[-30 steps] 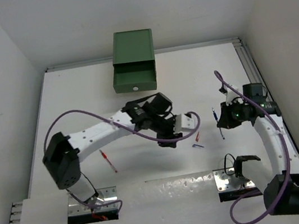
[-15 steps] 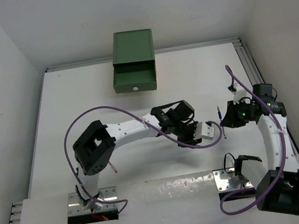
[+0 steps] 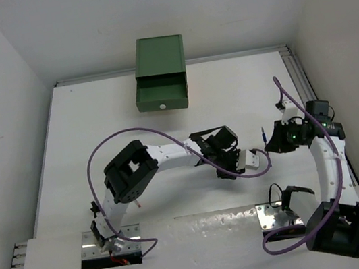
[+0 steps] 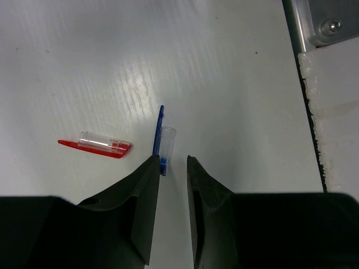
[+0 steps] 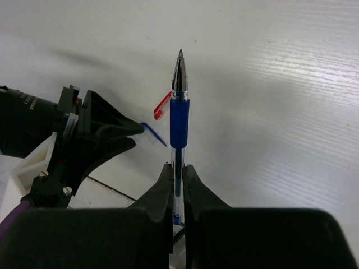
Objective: Sort the stationery into containers
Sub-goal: Pick up the pen cap from the center of the board.
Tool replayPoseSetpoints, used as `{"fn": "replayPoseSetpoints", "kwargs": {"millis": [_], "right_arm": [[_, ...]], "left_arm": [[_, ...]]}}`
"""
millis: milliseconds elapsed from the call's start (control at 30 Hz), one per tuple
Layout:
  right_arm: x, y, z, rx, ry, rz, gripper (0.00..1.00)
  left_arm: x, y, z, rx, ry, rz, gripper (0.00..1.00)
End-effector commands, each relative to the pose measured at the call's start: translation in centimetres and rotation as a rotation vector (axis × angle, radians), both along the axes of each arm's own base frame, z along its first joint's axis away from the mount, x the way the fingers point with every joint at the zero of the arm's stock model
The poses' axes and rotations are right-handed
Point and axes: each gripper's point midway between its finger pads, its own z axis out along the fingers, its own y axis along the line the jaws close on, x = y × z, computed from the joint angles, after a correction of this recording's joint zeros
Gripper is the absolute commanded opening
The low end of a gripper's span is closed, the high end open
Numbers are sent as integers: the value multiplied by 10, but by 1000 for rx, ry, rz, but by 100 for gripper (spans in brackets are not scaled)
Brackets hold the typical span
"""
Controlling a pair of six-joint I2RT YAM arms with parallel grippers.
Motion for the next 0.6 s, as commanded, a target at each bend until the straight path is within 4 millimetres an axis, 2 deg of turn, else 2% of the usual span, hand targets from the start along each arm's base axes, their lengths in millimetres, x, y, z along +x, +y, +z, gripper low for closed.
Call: {"fn": "replayPoseSetpoints", "kwargs": {"millis": [0, 200, 567], "right_arm": [[8, 0, 13, 5, -47, 19, 0], [7, 0, 13, 8, -47, 17, 0], [8, -1, 14, 13, -42, 12, 0]], "left_arm": [[7, -22, 14, -73, -28, -2, 32], [10, -22, 2, -53, -25, 11, 32], [4, -12, -19, -7, -15, 16, 32]]}}
